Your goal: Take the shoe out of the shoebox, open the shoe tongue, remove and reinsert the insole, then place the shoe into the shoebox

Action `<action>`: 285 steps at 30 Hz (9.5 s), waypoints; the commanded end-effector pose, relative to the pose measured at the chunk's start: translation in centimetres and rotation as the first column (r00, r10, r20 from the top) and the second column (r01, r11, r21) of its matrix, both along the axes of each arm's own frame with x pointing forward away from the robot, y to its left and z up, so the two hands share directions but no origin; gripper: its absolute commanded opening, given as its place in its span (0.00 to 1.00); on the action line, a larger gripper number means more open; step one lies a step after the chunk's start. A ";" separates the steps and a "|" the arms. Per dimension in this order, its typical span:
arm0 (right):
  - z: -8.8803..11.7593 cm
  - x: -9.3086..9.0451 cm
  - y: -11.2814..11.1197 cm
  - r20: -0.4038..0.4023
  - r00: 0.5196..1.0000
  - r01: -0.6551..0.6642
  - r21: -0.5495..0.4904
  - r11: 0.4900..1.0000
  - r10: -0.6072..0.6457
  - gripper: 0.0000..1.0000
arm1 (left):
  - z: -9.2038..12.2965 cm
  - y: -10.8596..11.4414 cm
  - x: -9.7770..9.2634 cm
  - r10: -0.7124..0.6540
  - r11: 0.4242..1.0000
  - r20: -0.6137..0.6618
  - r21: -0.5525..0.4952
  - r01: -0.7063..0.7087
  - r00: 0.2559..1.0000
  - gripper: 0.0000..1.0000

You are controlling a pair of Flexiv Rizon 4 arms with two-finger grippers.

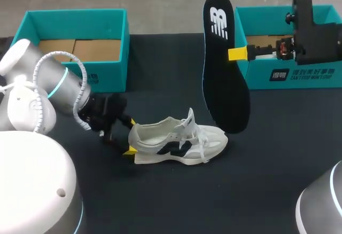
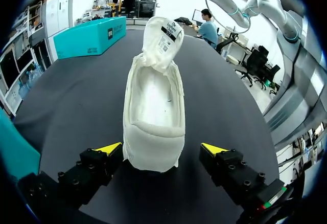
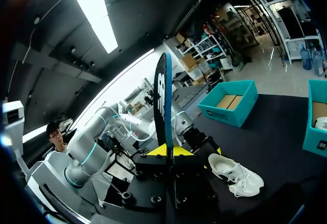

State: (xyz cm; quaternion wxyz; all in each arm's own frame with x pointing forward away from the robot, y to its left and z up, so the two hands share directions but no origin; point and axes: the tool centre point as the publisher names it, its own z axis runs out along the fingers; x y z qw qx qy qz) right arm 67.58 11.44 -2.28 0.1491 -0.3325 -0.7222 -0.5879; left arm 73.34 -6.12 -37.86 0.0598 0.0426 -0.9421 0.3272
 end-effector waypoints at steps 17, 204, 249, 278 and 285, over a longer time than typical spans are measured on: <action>-0.1 0.1 0.2 -0.002 1.000 0.000 -0.001 1.000 0.000 0.00 | 0.8 0.4 -0.3 0.027 0.980 0.024 0.199 -0.031 0.999 1.00; -0.1 0.1 0.2 -0.002 1.000 0.000 -0.001 1.000 0.000 0.00 | 5.7 -10.8 8.1 -0.932 -0.202 -0.349 0.278 0.939 -0.097 0.00; -0.1 0.1 0.2 -0.002 1.000 0.000 -0.001 1.000 0.000 0.00 | 0.1 -15.4 11.3 -0.912 -0.262 -0.382 0.266 0.928 -0.148 1.00; -0.1 0.1 0.2 -0.002 1.000 0.000 -0.001 1.000 0.000 0.00 | 9.8 -17.3 15.7 -0.867 0.487 0.327 0.392 0.781 0.377 1.00; 0.2 1.8 0.2 -0.053 0.998 0.047 0.063 0.997 -0.044 0.00 | 11.8 -17.2 16.9 -0.805 0.538 0.490 0.368 0.758 0.334 1.00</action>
